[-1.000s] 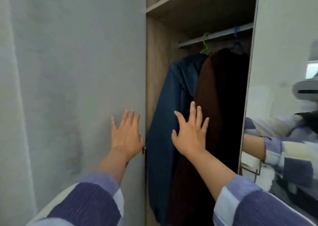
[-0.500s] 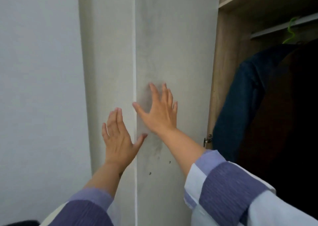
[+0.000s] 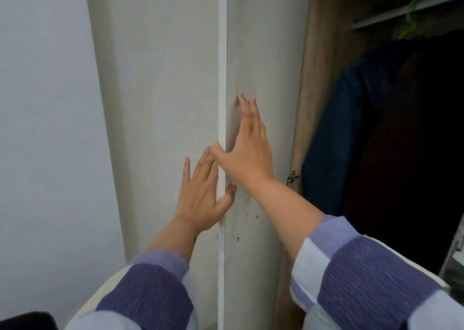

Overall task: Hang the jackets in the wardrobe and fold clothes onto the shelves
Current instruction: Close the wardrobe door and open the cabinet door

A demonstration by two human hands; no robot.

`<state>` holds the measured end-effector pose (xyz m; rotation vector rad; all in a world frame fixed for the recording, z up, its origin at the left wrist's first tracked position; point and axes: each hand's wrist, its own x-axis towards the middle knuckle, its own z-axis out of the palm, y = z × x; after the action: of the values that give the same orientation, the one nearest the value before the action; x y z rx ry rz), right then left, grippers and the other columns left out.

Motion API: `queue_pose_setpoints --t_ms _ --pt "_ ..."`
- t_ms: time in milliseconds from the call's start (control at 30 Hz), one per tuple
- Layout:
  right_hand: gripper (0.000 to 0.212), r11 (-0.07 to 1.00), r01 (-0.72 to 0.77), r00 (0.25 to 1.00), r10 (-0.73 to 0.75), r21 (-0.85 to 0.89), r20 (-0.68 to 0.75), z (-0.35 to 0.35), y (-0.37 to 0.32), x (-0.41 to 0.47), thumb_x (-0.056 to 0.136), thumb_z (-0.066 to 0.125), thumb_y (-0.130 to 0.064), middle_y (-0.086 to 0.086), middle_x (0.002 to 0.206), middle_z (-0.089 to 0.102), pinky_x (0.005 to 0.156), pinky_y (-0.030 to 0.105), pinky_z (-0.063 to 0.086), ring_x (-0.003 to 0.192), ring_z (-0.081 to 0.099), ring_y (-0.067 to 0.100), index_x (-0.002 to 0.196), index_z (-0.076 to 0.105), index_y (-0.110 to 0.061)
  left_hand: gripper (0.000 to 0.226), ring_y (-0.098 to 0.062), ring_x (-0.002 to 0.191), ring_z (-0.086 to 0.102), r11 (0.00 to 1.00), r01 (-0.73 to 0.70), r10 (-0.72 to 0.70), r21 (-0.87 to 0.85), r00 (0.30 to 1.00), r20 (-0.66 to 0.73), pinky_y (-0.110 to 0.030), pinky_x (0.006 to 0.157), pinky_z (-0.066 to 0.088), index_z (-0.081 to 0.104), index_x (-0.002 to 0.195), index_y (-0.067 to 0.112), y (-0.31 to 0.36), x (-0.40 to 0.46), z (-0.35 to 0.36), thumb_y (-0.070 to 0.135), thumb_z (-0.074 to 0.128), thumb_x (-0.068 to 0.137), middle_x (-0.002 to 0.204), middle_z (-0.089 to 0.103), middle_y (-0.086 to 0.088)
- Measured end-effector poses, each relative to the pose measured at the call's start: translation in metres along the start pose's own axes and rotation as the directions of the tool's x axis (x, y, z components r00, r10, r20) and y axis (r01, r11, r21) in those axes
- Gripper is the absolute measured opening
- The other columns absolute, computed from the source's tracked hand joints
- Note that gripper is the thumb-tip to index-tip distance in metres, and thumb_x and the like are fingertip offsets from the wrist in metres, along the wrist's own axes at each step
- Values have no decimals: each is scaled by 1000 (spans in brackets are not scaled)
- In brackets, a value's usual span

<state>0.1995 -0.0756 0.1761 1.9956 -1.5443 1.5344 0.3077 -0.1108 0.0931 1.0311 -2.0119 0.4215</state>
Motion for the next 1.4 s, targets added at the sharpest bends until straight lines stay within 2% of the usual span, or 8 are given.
queue_pose_setpoints --t_ms 200,333,433,533,667,833,1100,1400 --pt "81 995 59 989 -47 82 -141 -74 36 -37 81 62 -29 -8 151 32 108 39 41 135 39 10 148 17 -27 71 -21 146 14 928 -261 250 -266 965 -75 -53 118 10 24 148 5 85 10 23 43 32 89 154 28 -15" --pt "69 999 41 970 -40 3 -241 -125 64 -60 87 62 -27 -8 132 53 85 32 55 105 60 4 144 24 -25 79 -20 147 14 893 -238 231 -383 971 -63 -50 119 5 20 150 6 147 14 40 53 30 88 157 22 -8" --pt "66 991 -32 961 -5 -131 -275 -158 84 -73 91 58 -32 -8 119 59 77 33 58 88 64 6 144 19 -29 90 -17 148 -6 890 -225 230 -396 973 -37 -50 119 -3 2 152 7 188 19 52 67 20 88 161 0 -7" --pt "68 876 -82 933 -99 -475 -345 -192 108 -83 88 56 -42 -1 133 53 98 44 46 113 56 16 143 19 -30 105 -18 146 -21 887 -261 295 -382 955 33 -51 118 -8 -18 149 8 218 26 65 78 22 82 158 -23 -7" --pt "91 521 -327 917 -26 -788 -397 -232 139 -92 80 44 -68 10 160 9 113 61 -1 147 6 29 151 4 -30 138 -24 139 -35 893 -330 400 -307 894 203 -55 116 -9 -32 142 3 245 34 83 87 46 65 148 -42 -11" --pt "115 269 -396 918 127 -878 -375 -256 163 -99 71 45 -78 15 157 -21 109 69 -3 144 -19 35 150 -17 -22 148 -27 136 -39 910 -348 405 -226 865 296 -59 113 -11 -39 137 3 273 47 109 83 58 58 144 -47 -13" --pt "124 111 -373 916 201 -921 -347 -261 198 -101 66 60 -74 15 158 -18 108 71 1 145 -17 36 152 -12 -21 153 -25 133 -44 937 -223 307 -268 892 332 -65 109 -12 -52 126 8 314 61 143 75 67 58 140 -52 -10" --pt "124 82 -374 923 135 -924 -361 -261 215 -96 65 68 -67 16 160 -7 108 72 4 146 -6 39 153 -7 -24 155 -24 134 -41 945 -183 278 -272 887 369 -74 99 -10 -54 123 11 327 76 156 76 68 53 135 -56 -7"
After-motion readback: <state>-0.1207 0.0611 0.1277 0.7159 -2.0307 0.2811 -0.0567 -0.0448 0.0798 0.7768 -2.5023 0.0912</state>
